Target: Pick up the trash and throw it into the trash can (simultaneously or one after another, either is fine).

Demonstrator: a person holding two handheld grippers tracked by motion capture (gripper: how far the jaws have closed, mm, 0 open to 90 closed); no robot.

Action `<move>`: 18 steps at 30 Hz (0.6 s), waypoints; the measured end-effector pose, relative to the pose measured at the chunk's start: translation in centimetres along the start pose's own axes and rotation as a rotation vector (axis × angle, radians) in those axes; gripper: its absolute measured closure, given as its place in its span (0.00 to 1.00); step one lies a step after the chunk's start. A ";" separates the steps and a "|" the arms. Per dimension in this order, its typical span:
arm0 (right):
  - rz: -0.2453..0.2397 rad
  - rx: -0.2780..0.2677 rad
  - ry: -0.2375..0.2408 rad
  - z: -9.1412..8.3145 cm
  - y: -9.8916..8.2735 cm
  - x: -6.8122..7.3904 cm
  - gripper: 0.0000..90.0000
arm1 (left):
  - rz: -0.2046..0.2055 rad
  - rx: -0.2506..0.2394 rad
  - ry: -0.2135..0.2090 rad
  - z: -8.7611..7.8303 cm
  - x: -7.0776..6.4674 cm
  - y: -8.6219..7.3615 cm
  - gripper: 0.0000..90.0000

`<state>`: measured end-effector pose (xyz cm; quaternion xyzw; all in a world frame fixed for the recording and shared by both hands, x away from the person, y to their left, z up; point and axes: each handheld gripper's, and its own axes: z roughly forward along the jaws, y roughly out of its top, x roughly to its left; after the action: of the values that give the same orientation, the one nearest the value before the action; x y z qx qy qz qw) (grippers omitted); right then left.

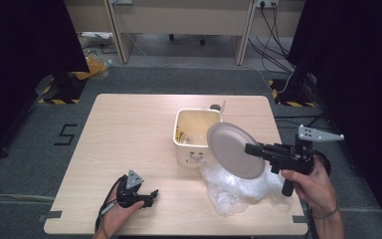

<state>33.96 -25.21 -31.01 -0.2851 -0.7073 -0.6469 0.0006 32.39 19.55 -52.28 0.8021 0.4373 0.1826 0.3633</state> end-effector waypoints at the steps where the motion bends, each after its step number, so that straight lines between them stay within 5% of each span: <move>1: -0.002 -0.003 0.006 0.4 0.5 -0.1 0.92 | 0.000 0.000 0.000 0.0 0.0 0.0 0.16; 9: 0.005 -0.007 0.021 4.0 3.8 -1.4 0.92 | 0.000 0.000 0.000 0.0 0.0 0.0 0.16; 18: 0.066 -0.019 0.006 7.7 6.1 -4.6 0.92 | 0.001 0.001 0.001 0.0 0.0 0.0 0.16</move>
<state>43.13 -20.03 -28.35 -0.3062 -0.6915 -0.6539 0.0213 32.39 19.55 -52.28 0.8023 0.4372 0.1832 0.3626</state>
